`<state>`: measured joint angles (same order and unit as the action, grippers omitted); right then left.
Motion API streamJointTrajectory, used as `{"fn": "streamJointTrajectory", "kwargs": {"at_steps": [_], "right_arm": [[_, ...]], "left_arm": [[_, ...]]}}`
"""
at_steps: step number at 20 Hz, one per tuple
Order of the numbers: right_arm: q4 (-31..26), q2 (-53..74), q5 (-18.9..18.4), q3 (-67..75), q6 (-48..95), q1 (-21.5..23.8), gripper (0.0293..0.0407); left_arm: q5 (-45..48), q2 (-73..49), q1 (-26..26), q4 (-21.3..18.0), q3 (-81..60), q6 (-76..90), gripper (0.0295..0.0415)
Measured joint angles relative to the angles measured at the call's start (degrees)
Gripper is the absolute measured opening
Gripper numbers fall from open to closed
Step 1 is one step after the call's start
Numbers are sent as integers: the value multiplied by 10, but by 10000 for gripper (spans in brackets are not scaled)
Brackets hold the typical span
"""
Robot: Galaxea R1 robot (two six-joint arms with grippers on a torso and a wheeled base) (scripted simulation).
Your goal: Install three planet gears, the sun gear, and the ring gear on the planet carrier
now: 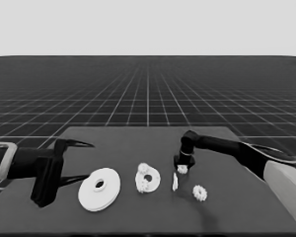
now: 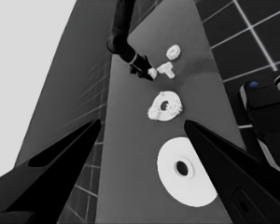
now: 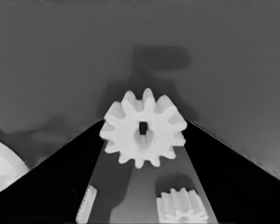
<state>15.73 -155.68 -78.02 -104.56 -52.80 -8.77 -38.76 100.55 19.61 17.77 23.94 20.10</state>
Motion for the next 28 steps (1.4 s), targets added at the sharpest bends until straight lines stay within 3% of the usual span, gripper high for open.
{"fn": "streamJointTrajectory", "kwargs": {"at_steps": [1, 8, 10, 13, 18, 21, 28], "right_arm": [[0, 0, 0, 0, 0, 0, 312], [0, 0, 0, 0, 0, 0, 312], [-45, 30, -49, 74, -34, 63, 312], [-70, 35, -66, 87, -39, 95, 312], [-77, 35, -69, 88, -39, 102, 312], [-57, -74, -92, 158, -217, 94, 312], [-54, -115, -97, 145, -246, 92, 312]], "left_arm": [[0, 0, 0, 0, 0, 0, 385], [0, 0, 0, 0, 0, 0, 385], [0, 0, 0, 0, 0, 0, 385], [0, 0, 0, 0, 0, 0, 385], [0, 0, 0, 0, 0, 0, 385], [0, 0, 0, 0, 0, 0, 385], [0, 0, 0, 0, 0, 0, 385]]}}
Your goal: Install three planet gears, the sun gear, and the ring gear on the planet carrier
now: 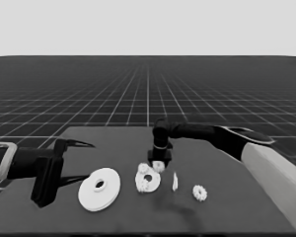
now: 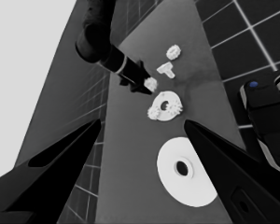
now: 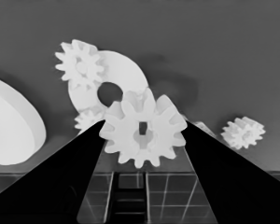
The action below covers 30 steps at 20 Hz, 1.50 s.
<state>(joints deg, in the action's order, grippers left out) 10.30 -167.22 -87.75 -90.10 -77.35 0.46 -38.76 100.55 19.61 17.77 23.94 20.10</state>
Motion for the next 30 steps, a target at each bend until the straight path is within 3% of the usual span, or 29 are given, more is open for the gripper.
{"fn": "streamJointTrajectory", "kwargs": {"at_steps": [3, 10, 12, 14, 20, 23, 30], "right_arm": [[68, -12, 23, -43, 25, -72, 312], [83, -17, 32, -59, 34, -88, 312], [83, -17, 32, -59, 34, -88, 372], [83, -17, 32, -59, 34, -88, 383], [83, -17, 32, -59, 34, -88, 385], [19, -2, 4, -6, 3, -19, 385], [1, -1, 0, -1, -1, 0, 385]], "left_arm": [[0, 0, 0, 0, 0, 0, 385], [0, 0, 0, 0, 0, 0, 385], [0, 0, 0, 0, 0, 0, 385], [0, 0, 0, 0, 0, 0, 385], [0, 0, 0, 0, 0, 0, 385], [0, 0, 0, 0, 0, 0, 385], [0, 0, 0, 0, 0, 0, 385]]}}
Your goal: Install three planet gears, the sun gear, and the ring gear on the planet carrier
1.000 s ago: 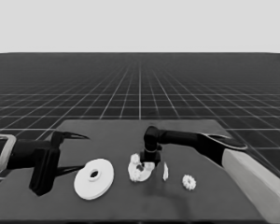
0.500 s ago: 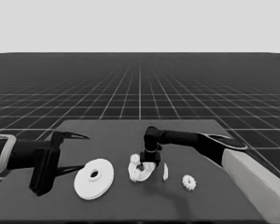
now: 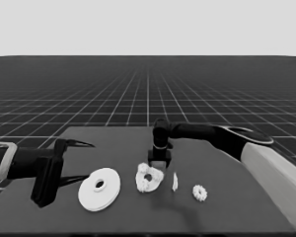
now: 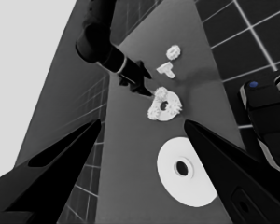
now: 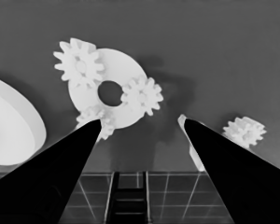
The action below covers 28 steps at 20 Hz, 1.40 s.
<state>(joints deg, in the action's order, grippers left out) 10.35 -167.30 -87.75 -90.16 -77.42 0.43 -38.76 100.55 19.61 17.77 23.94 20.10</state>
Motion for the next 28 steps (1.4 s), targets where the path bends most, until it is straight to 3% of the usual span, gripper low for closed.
{"fn": "streamJointTrajectory", "kwargs": {"at_steps": [1, 2, 5, 10, 11, 13, 20, 22, 23, 28], "right_arm": [[4, 122, -5, 183, -39, -2, 385], [5, 224, -4, 264, -31, -4, 385], [4, 335, 5, 311, 22, -4, 385], [4, 358, 9, 317, 40, -4, 385], [59, 351, 27, 298, 50, -58, 385], [106, 339, 50, 266, 63, -114, 385], [127, 331, 64, 245, 72, -138, 385], [127, 331, 64, 244, 72, -138, 314], [127, 331, 64, 244, 72, -138, 309], [127, 331, 64, 244, 72, -138, 309]], "left_arm": [[0, 0, 0, 0, 0, 0, 385], [0, 0, 0, 0, 0, 0, 385], [0, 0, 0, 0, 0, 0, 385], [0, 0, 0, 0, 0, 0, 385], [0, 0, 0, 0, 0, 0, 385], [0, 0, 0, 0, 0, 0, 385], [0, 0, 0, 0, 0, 0, 385], [0, 0, 0, 0, 0, 0, 385], [0, 0, 0, 0, 0, 0, 385], [0, 0, 0, 0, 0, 0, 385]]}}
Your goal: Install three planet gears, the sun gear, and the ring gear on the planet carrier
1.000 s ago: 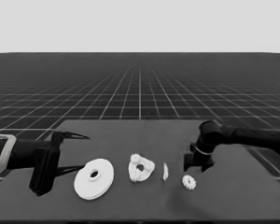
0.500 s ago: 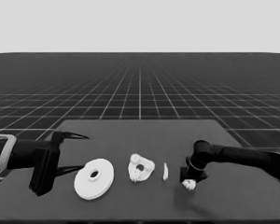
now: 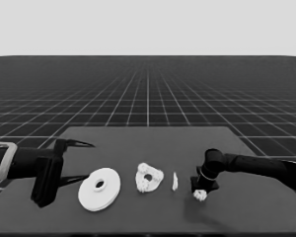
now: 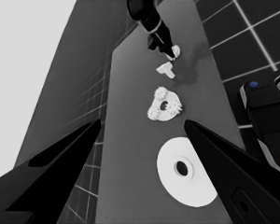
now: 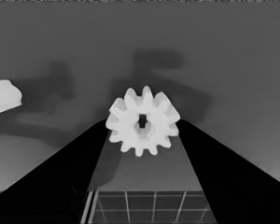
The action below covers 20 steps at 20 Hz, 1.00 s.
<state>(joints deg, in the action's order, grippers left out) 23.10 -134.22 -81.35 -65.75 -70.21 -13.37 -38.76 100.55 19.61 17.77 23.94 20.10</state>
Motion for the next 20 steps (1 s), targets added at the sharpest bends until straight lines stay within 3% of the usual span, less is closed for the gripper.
{"fn": "streamJointTrajectory", "kwargs": {"at_steps": [2, 4, 6, 12, 13, 15, 20], "right_arm": [[0, 0, 0, 0, 0, 0, 309], [-75, 23, -40, 60, -25, 81, 310], [-106, 27, -50, 71, -29, 116, 310], [-123, 28, -55, 73, -30, 133, 310], [-127, -90, -78, -4, -133, 143, 310], [-135, -307, -78, -162, -142, 150, 310], [-140, -409, -69, -309, -85, 151, 310]], "left_arm": [[0, 0, 0, 0, 0, 0, 385], [0, 0, 0, 0, 0, 0, 385], [0, 0, 0, 0, 0, 0, 385], [0, 0, 0, 0, 0, 0, 385], [0, 0, 0, 0, 0, 0, 385], [0, 0, 0, 0, 0, 0, 385], [0, 0, 0, 0, 0, 0, 385]]}}
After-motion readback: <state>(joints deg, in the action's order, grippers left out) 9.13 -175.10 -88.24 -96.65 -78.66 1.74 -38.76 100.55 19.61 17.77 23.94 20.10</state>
